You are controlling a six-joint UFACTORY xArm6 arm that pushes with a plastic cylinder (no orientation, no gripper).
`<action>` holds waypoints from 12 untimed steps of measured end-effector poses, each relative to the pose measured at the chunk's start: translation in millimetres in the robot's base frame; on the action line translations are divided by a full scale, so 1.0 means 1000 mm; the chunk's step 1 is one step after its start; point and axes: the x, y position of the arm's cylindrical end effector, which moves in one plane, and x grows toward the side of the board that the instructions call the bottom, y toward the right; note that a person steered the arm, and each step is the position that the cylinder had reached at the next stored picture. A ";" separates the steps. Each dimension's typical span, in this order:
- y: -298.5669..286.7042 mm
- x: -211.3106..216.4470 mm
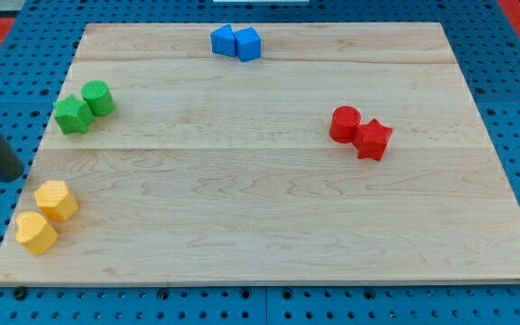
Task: Move the yellow heart closer to the red circle
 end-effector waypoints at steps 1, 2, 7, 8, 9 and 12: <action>0.007 0.072; 0.010 0.092; 0.127 0.001; 0.190 -0.008; 0.277 -0.021; 0.394 -0.037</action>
